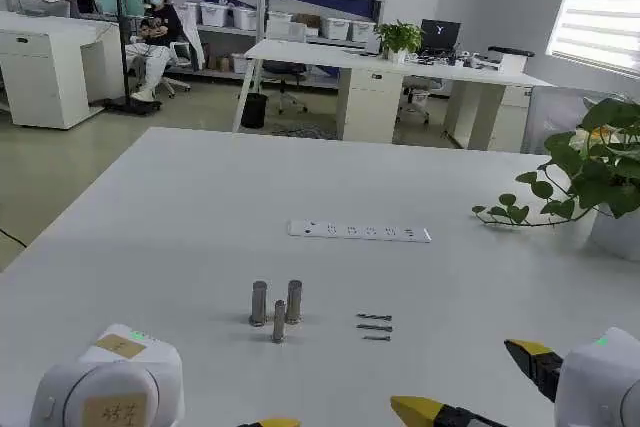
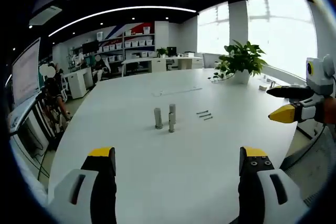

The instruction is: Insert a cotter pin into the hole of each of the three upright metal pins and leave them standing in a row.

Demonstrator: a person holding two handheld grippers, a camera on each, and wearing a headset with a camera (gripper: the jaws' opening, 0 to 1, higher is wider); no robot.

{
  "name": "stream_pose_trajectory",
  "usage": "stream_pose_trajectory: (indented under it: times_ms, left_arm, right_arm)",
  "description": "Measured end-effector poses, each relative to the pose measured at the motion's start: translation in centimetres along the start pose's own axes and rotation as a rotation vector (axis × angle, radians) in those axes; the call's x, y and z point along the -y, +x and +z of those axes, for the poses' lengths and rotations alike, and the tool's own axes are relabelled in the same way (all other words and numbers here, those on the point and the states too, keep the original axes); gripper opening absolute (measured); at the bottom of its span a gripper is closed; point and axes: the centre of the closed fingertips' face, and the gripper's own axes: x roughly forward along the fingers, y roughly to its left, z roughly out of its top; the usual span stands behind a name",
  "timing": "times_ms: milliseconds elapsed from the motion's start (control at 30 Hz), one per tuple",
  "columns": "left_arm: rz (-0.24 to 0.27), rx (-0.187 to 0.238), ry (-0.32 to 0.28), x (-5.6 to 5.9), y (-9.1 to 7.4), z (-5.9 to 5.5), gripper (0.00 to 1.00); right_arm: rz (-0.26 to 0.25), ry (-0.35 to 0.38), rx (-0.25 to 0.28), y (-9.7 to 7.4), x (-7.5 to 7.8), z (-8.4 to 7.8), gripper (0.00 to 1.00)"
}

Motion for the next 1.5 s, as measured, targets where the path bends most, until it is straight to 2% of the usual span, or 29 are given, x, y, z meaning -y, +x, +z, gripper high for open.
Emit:
stream_pose_trajectory:
  times_ms: [367,833,1100,1500]
  left_arm:
    - [0.009,0.009,-0.03,-0.12,-0.08,0.21,0.85]
    - [0.01,-0.003,-0.023,-0.39,-0.23,-0.04,0.83]
    - [0.003,0.018,-0.03,-0.51,-0.48,0.39,0.82]
    - [-0.01,0.003,-0.039,-0.58,-0.14,-0.22,0.78]
  right_arm:
    - [0.006,-0.013,-0.01,-0.01,-0.11,-0.2,0.74]
    - [0.002,-0.009,-0.014,-0.18,-0.06,-0.3,0.74]
    - [0.012,0.0,-0.012,-0.05,-0.24,-0.13,0.77]
    - [0.035,0.008,-0.027,0.7,-0.16,-0.42,0.82]
